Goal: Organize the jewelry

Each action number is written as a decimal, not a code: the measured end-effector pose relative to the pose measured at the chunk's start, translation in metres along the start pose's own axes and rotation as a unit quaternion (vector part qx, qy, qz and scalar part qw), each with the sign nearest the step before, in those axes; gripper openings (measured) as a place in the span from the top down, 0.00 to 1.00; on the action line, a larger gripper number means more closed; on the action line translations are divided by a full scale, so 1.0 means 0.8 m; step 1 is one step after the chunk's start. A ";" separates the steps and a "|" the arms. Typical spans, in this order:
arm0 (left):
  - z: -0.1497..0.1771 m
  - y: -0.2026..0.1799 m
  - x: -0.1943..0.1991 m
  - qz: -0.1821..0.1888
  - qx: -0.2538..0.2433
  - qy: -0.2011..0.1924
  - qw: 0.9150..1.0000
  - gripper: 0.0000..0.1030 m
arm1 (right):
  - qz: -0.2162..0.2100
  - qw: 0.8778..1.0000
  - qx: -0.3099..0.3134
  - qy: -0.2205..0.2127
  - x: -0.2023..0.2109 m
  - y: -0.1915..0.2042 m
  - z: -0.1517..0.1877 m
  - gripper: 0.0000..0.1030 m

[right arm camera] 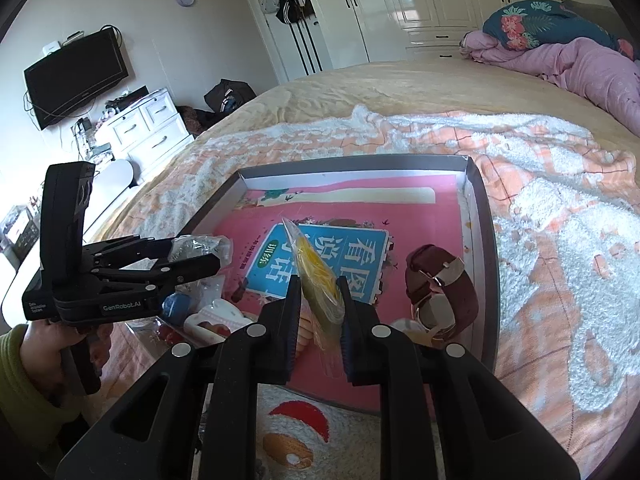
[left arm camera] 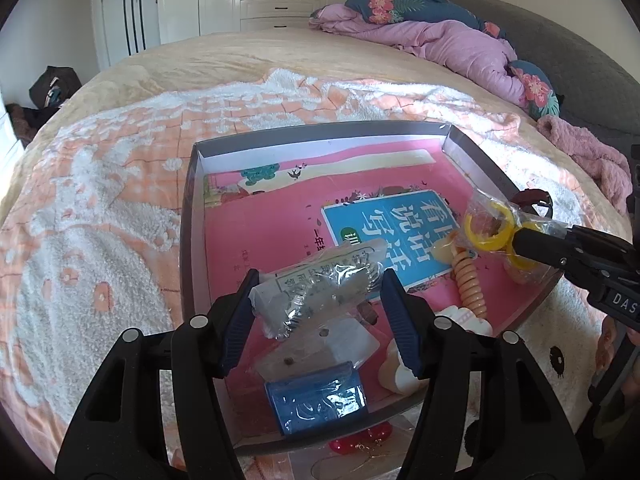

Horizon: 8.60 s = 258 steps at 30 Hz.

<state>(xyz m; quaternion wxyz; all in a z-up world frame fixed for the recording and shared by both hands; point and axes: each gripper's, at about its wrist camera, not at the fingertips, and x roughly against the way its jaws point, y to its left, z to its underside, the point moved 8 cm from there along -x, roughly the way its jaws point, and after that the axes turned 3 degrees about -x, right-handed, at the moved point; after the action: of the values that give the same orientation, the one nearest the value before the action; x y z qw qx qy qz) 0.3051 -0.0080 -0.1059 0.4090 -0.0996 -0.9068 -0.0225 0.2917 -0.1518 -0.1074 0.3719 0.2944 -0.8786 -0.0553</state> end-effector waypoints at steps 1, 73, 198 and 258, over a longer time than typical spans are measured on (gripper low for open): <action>0.000 0.000 0.000 0.000 0.000 0.000 1.000 0.49 | 0.000 1.000 -0.001 0.001 -0.001 -0.001 0.001 0.84; -0.007 -0.005 0.183 -0.047 0.034 -0.114 0.992 0.09 | 0.036 0.992 0.013 -0.119 0.177 0.057 -0.006 0.04; 0.001 0.015 0.065 -0.026 0.044 -0.039 0.998 0.20 | 0.014 0.992 0.127 -0.004 -0.013 0.066 -0.002 0.71; 0.115 -0.047 0.188 -0.077 0.056 -0.061 0.994 0.09 | 0.064 0.996 0.050 -0.042 0.155 0.073 0.095 0.04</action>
<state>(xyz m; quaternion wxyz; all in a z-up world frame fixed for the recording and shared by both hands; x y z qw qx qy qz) 0.1330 -0.0093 -0.0535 0.3549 -0.0076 -0.9349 0.0031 0.1433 -0.1828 -0.0665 0.3221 0.2533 -0.9122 0.0002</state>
